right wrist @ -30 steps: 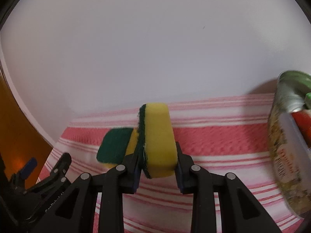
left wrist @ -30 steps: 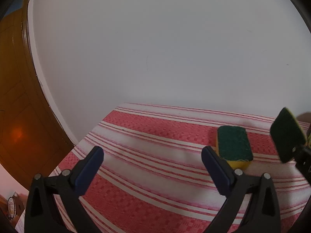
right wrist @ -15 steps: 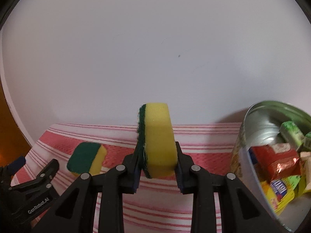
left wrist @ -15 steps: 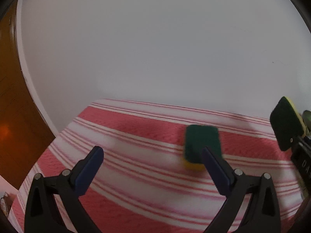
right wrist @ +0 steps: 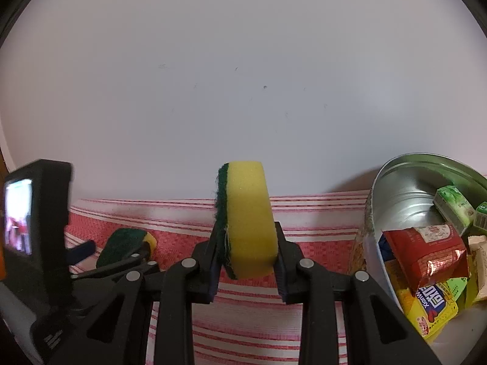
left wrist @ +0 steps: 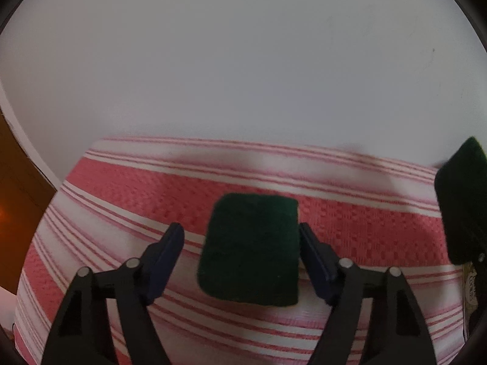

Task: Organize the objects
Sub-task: 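Grasp a green-yellow sponge with the right gripper while the left grasps the other sponge, then lift both sponges and carry them over the silver tin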

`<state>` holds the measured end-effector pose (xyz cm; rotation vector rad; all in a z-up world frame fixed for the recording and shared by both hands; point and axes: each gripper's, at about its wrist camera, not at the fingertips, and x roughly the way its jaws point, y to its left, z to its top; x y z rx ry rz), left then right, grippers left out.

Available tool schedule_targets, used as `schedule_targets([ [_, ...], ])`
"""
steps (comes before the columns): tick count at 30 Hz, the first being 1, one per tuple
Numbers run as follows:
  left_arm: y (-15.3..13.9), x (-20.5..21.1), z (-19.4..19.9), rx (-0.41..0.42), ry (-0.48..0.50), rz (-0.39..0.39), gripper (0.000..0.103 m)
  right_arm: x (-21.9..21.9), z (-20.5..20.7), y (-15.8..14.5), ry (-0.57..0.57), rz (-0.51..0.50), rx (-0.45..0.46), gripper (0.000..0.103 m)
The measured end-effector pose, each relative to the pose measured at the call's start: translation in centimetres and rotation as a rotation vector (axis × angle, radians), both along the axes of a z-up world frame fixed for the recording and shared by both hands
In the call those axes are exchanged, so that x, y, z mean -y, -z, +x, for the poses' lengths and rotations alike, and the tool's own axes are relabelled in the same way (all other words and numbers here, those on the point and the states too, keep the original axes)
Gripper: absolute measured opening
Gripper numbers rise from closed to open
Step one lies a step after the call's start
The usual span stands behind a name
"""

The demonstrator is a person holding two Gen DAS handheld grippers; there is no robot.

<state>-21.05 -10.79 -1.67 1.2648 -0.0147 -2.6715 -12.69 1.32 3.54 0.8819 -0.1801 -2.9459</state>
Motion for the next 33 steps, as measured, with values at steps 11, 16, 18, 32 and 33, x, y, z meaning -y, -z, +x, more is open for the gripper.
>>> schedule_targets([
  [11, 0.0, 0.1, 0.8, -0.009, 0.030, 0.061, 0.055, 0.4, 0.4, -0.2, 0.003, 0.013, -0.019, 0.032],
  [16, -0.1, 0.2, 1.2, -0.032, 0.014, 0.054, 0.055, 0.6, 0.6, -0.3, 0.004, 0.014, -0.025, 0.032],
  [18, -0.3, 0.1, 1.3, -0.044, 0.009, 0.049, 0.055, 0.7, 0.6, -0.3, 0.003, 0.019, -0.028, 0.032],
  [32, -2.1, 0.4, 5.8, -0.171, -0.030, 0.032, 0.055, 0.0, 2.5, -0.5, -0.008, 0.062, -0.079, 0.032],
  [33, -2.2, 0.3, 6.2, -0.179, -0.033, 0.027, 0.055, -0.2, 2.8, -0.5, -0.007, 0.062, -0.081, 0.032],
])
